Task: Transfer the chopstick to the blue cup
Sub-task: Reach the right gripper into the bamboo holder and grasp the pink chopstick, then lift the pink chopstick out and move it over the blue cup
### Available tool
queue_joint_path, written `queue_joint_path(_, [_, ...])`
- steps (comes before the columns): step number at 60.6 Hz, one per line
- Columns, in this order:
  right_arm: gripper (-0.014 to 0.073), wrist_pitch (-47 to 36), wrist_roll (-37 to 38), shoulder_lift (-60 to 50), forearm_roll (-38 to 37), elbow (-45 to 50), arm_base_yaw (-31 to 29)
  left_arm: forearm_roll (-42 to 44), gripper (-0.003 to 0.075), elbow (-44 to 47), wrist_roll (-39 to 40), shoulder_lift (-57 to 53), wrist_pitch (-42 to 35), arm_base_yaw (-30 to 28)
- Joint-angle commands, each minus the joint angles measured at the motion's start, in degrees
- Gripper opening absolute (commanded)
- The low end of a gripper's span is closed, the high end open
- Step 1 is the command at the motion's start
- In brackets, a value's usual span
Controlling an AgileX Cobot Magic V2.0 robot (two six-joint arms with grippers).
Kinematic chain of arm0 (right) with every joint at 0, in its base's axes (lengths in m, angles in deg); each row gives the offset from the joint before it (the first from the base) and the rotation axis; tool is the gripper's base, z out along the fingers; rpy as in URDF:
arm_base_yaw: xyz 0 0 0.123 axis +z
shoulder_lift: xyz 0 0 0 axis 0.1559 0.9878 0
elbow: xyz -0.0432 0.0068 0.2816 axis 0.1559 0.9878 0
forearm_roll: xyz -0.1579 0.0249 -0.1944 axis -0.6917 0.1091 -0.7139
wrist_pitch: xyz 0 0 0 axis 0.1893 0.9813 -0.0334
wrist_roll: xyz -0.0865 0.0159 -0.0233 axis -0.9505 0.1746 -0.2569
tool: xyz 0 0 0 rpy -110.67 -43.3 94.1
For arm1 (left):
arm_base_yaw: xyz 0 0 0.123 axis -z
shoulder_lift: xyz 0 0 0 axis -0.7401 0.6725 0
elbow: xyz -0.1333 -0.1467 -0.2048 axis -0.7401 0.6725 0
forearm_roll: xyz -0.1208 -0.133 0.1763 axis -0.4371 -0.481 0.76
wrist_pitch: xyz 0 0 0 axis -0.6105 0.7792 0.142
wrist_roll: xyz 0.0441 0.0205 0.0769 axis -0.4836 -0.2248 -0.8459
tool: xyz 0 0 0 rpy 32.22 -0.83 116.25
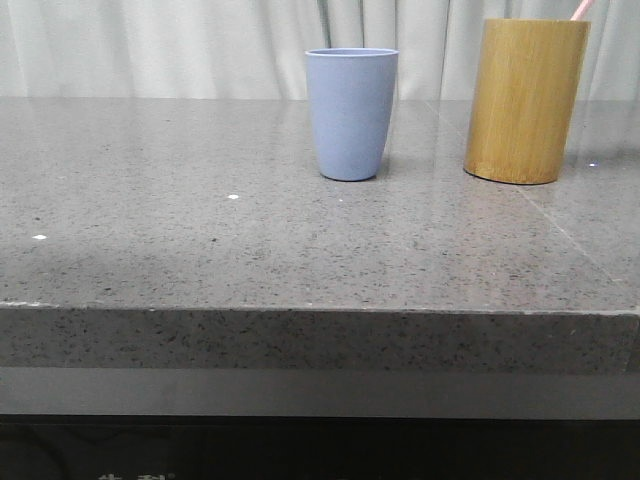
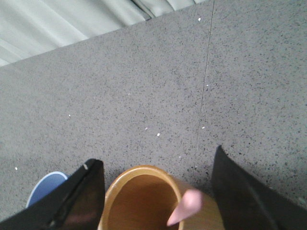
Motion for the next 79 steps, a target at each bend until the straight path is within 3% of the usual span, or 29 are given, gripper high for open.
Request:
queue_joint_path(1, [0.0500, 1.72, -0.85, 0.23, 0.94, -4.74, -0.54, -0.68, 0.0295, -1.54, 0.51, -0.86, -4.04, -0.03])
queue_joint_path(11, [0.0452, 2.76, -0.85, 1.51, -0.18, -6.38, -0.48, -0.68, 0.0295, -1.54, 0.51, -0.86, -4.04, -0.03])
queue_joint_path(21, [0.0237, 2.53, -0.85, 1.51, -2.56, -6.38, -0.48, -0.68, 0.0295, -1.54, 0.51, -0.86, -4.04, -0.03])
queue_joint_path(42, [-0.0017, 2.97, -0.85, 1.45, -2.49, -6.49, -0.48, -0.68, 0.0295, -1.54, 0.51, -0.86, -4.04, -0.03])
queue_joint_path(57, [-0.0046, 5.89, -0.85, 1.35, -3.27, -10.19, -0.48, -0.68, 0.0295, -1.54, 0.51, -0.86, -4.04, -0.03])
queue_joint_path(79, [-0.0046, 13.01, -0.80, -0.85, -7.39, -27.64, -0.02, -0.68, 0.0295, -1.54, 0.51, -0.86, -4.04, -0.03])
